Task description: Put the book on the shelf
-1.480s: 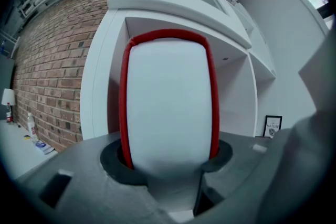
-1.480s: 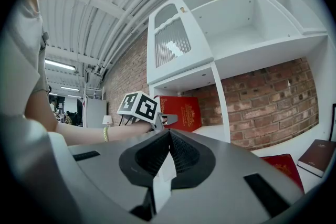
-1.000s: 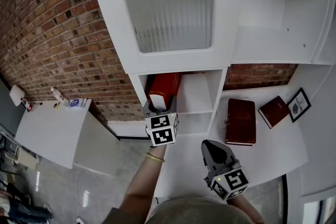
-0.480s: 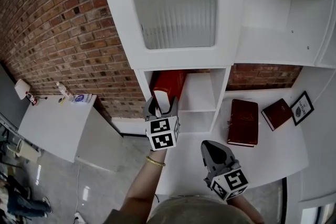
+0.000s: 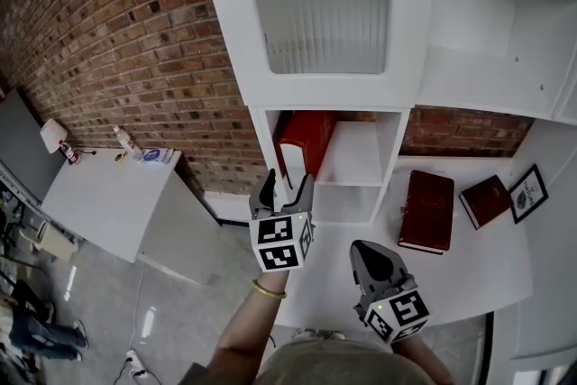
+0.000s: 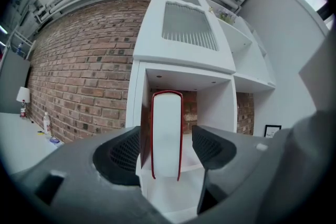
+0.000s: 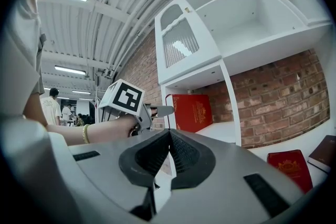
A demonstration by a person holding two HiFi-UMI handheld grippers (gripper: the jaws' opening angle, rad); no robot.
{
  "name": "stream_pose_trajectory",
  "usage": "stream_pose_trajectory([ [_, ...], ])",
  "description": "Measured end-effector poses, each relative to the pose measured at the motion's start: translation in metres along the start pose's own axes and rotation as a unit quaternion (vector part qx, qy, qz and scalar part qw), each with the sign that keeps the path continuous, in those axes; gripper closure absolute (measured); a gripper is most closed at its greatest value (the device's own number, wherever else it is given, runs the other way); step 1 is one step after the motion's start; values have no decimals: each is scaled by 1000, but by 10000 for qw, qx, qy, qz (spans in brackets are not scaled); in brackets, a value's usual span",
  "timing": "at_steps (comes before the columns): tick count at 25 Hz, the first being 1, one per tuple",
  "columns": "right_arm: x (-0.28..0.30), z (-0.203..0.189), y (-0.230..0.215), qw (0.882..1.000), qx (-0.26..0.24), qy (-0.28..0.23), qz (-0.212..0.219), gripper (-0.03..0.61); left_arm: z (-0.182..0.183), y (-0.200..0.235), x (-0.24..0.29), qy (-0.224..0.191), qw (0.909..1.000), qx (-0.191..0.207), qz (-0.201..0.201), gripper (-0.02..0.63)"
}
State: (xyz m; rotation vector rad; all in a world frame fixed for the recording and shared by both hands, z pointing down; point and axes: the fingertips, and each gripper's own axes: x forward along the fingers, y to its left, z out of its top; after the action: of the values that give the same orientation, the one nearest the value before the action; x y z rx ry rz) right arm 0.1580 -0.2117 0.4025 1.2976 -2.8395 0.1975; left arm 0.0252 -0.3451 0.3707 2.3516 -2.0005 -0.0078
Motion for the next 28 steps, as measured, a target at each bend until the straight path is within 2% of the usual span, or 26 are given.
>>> stream_pose_trajectory([
  [8, -8, -5, 9, 9999, 22, 45, 116, 572, -3, -16, -37, 27, 9996, -155, -214, 328],
  [16, -16, -12, 15, 9993, -82, -184, 305, 572, -6, -25, -79, -162, 9994, -297, -109, 544],
  [19, -18, -11, 19, 9990, -110, -243, 355, 572, -4, -25, -91, -190, 9991, -378, -72, 596],
  [28, -20, -8, 25, 9986, -203, -259, 421, 572, -11, -31, -117, -98, 9985, -517, -169, 604],
])
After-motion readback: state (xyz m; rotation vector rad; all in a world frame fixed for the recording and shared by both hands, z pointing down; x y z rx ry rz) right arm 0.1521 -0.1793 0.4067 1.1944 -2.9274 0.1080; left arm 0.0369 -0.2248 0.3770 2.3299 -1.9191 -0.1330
